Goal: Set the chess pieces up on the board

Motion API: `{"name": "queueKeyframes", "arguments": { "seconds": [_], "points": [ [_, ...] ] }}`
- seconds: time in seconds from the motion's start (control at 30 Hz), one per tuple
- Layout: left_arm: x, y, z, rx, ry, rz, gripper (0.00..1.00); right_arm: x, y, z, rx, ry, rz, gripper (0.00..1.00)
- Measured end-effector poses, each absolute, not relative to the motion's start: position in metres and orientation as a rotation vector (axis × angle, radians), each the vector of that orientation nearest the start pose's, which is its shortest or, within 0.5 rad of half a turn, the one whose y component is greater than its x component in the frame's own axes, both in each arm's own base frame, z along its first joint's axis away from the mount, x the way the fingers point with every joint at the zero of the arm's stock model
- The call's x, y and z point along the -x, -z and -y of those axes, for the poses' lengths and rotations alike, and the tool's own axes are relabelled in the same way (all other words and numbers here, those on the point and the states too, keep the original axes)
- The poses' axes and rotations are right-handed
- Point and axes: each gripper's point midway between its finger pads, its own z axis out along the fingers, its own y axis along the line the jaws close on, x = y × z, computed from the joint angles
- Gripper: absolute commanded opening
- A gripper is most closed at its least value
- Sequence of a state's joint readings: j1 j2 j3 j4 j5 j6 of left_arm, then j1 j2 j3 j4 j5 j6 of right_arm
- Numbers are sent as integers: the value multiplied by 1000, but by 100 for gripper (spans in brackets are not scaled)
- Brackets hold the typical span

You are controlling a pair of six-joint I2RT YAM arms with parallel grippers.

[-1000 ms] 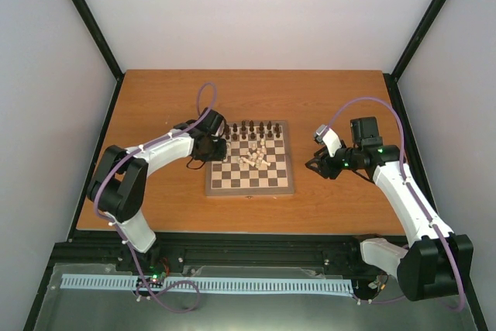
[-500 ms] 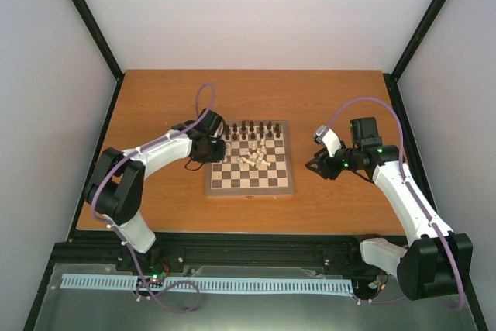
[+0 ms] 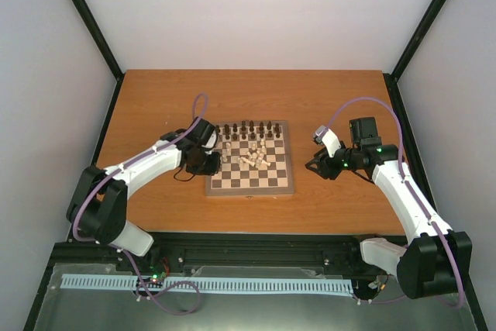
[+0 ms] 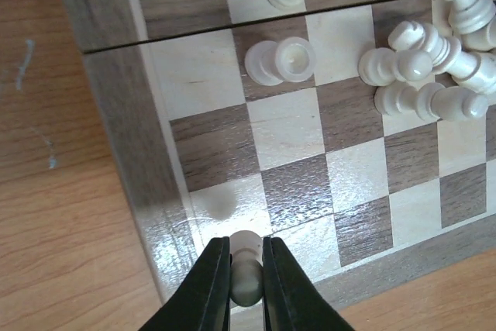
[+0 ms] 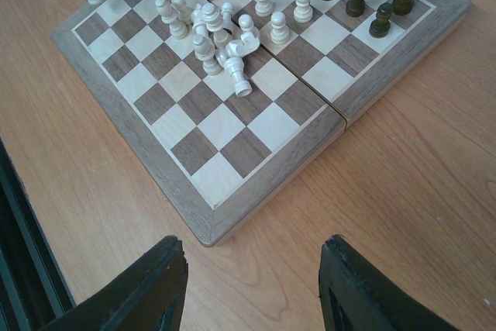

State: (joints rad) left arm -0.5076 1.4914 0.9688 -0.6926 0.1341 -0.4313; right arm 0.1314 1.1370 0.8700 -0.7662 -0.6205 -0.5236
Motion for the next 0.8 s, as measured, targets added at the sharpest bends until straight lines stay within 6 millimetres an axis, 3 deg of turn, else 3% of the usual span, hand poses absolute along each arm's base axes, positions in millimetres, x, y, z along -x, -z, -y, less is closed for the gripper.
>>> {"name": "queueKeyframes", "arguments": {
  "seconds": [0.3, 0.8],
  "points": [
    [-268, -60, 185, -211, 413, -2910, 9, -256, -162, -134, 988, -624, -2233, 48],
    [-272, -58, 182, -209, 381, -2900, 10, -256, -162, -133, 996, -619, -2229, 48]
  ]
}}
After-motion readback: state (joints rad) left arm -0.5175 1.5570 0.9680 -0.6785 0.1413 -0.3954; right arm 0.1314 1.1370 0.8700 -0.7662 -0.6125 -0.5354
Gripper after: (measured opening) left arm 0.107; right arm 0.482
